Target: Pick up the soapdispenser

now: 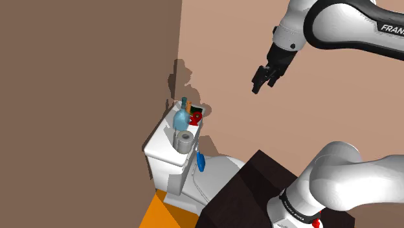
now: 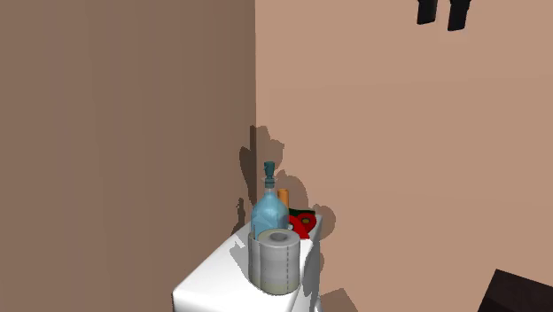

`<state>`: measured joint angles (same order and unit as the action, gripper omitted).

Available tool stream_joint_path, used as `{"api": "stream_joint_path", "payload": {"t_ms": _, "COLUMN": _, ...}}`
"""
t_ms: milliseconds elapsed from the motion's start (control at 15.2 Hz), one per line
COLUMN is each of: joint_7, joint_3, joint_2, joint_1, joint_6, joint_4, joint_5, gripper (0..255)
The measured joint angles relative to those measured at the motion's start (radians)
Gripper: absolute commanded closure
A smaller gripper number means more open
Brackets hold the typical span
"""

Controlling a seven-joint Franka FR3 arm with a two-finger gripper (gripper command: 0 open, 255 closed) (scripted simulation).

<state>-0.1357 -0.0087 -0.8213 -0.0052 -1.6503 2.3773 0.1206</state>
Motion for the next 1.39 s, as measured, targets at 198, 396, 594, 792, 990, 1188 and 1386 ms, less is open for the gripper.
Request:
{"api": "stream_joint_path", "payload": {"t_ms": 198, "joint_7": -0.001, "joint_3": -0.004, "joint_2": 0.043, "joint_1": 0.001, "joint_6": -0.029, "joint_4": -0.010, "joint_5": -0.003, "gripper": 0}}
{"api": "stream_joint_path", "payload": {"t_ms": 396, "joint_7": -0.007, "joint_3": -0.011, "joint_2": 0.150, "joint_1": 0.004, "joint_6": -0.111, "joint_4": -0.025, "joint_5": -0.012, "gripper": 0}}
{"api": "stream_joint_path", "payload": {"t_ms": 594, "joint_7": -0.002, "joint_3": -0.023, "joint_2": 0.262, "joint_1": 0.006, "joint_6": -0.172, "joint_4": -0.069, "joint_5": -0.021, "gripper": 0}}
{"api": "stream_joint_path", "payload": {"t_ms": 792, "joint_7": -0.004, "joint_3": -0.029, "joint_2": 0.378, "joint_1": 0.011, "joint_6": -0.240, "joint_4": -0.106, "joint_5": -0.036, "gripper": 0}}
{"api": "stream_joint_path", "payload": {"t_ms": 990, "joint_7": -0.005, "joint_3": -0.031, "joint_2": 0.488, "joint_1": 0.017, "joint_6": -0.292, "joint_4": -0.155, "joint_5": -0.053, "gripper": 0}}
{"api": "stream_joint_path", "payload": {"t_ms": 1188, "joint_7": 0.007, "joint_3": -0.040, "joint_2": 0.616, "joint_1": 0.019, "joint_6": -0.333, "joint_4": -0.233, "joint_5": -0.071, "gripper": 0}}
{"api": "stream_joint_path", "payload": {"t_ms": 1386, "joint_7": 0.010, "joint_3": -0.041, "joint_2": 0.741, "joint_1": 0.024, "joint_6": -0.363, "joint_4": -0.319, "joint_5": -0.092, "gripper": 0}}
